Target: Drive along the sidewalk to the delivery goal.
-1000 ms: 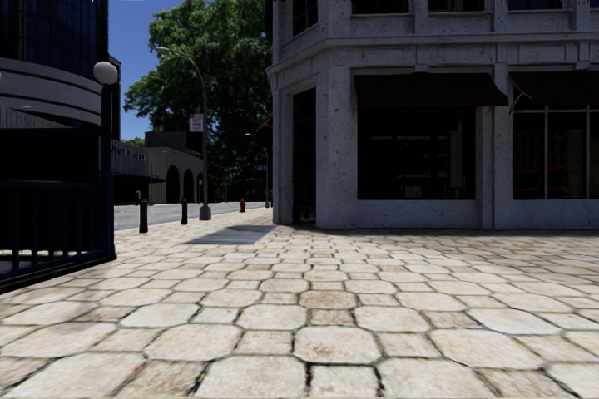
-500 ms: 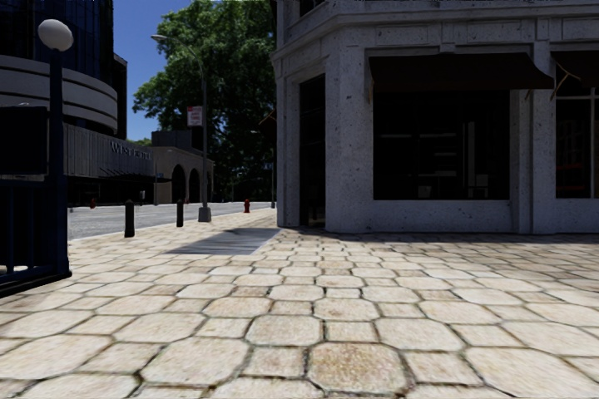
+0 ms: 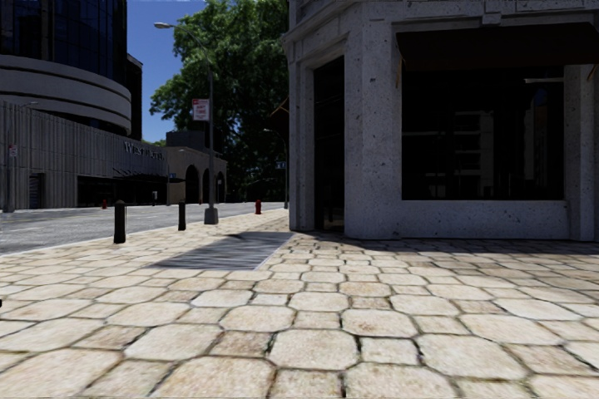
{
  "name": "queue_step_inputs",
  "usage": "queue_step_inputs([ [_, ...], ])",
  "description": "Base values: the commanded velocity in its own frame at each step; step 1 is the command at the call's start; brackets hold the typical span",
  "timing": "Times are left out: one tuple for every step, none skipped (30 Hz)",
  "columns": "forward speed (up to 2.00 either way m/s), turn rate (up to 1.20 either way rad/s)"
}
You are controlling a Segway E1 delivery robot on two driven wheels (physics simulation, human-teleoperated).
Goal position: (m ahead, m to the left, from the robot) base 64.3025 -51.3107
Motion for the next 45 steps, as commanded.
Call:
queue_step_inputs([
  [2.00, 0.05],
  [2.00, 0.05],
  [2.00, 0.00],
  [2.00, 0.00],
  [2.00, 0.00],
  [2.00, 0.00],
  [2.00, 0.00],
  [2.00, 0.00],
  [2.00, 0.00],
  [2.00, 0.00],
  [2.00, 0.00],
  [2.00, 0.00],
  [2.00, 0.00],
  [2.00, 0.04],
  [2.00, 0.16],
  [2.00, 0.22],
  [2.00, 0.22],
  [2.00, 0.28],
  [2.00, 0.31],
  [2.00, 0.33],
  [2.00, 0.33],
  [2.00, 0.35],
  [2.00, 0.36],
  [2.00, 0.36],
  [2.00, 0.36],
  [2.00, 0.36],
  [2.00, 0.36],
  [2.00, 0.36],
  [2.00, 0.36],
  [2.00, 0.36],
  [2.00, 0.36],
  [2.00, 0.36],
  [2.00, 0.36],
  [2.00, 0.36],
  [2.00, 0.36],
  [2.00, 0.36],
  [2.00, 0.36],
  [2.00, 0.36],
  [2.00, 0.36],
  [2.00, 0.36],
  [2.00, 0.30],
  [2.00, 0.30],
  [2.00, 0.24],
  [2.00, 0.20],
  [2.00, 0.18],
])
